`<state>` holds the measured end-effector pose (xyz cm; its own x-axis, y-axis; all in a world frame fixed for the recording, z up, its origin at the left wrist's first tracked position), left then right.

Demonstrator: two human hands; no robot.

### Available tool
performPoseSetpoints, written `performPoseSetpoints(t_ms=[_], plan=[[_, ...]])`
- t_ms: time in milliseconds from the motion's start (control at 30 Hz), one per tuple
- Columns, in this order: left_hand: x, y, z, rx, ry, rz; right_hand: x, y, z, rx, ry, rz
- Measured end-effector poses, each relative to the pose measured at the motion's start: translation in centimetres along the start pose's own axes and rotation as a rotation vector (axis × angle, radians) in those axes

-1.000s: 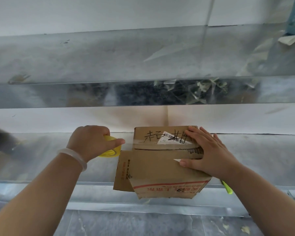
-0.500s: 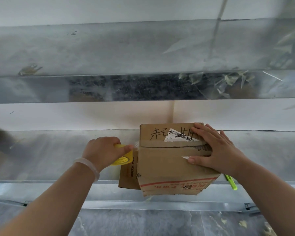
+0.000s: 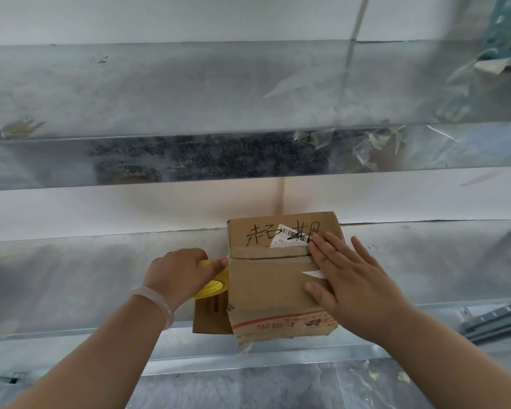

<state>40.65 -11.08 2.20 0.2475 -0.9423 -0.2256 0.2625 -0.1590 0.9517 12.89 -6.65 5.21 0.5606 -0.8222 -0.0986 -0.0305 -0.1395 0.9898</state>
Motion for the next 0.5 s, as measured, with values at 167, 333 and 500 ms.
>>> performPoseSetpoints(t_ms=[167, 333, 500], plan=[[0.1, -0.1, 0.0, -0.008, 0.01, -0.019, 1.2, 0.3, -1.4, -0.045, -0.058, -0.058], [0.1, -0.4, 0.0, -0.027, 0.001, -0.043, 1.8, -0.1, -4.2, 0.043, 0.059, -0.061], [0.1, -0.4, 0.1, -0.036, 0.017, -0.059, 2.9, 0.4, -4.1, 0.061, -0.006, -0.091]])
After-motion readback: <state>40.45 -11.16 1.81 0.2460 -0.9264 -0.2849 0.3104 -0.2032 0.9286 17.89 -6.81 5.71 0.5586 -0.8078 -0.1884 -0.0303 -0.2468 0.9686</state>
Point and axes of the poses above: each hand's wrist, its own x-axis towards the middle knuckle, its own y-axis out of the back of the hand, z = x × y, the point moved 5 cm from there along x, towards the middle knuckle, and after that the axes turned 14 degrees about y, right-handed, at the moved point
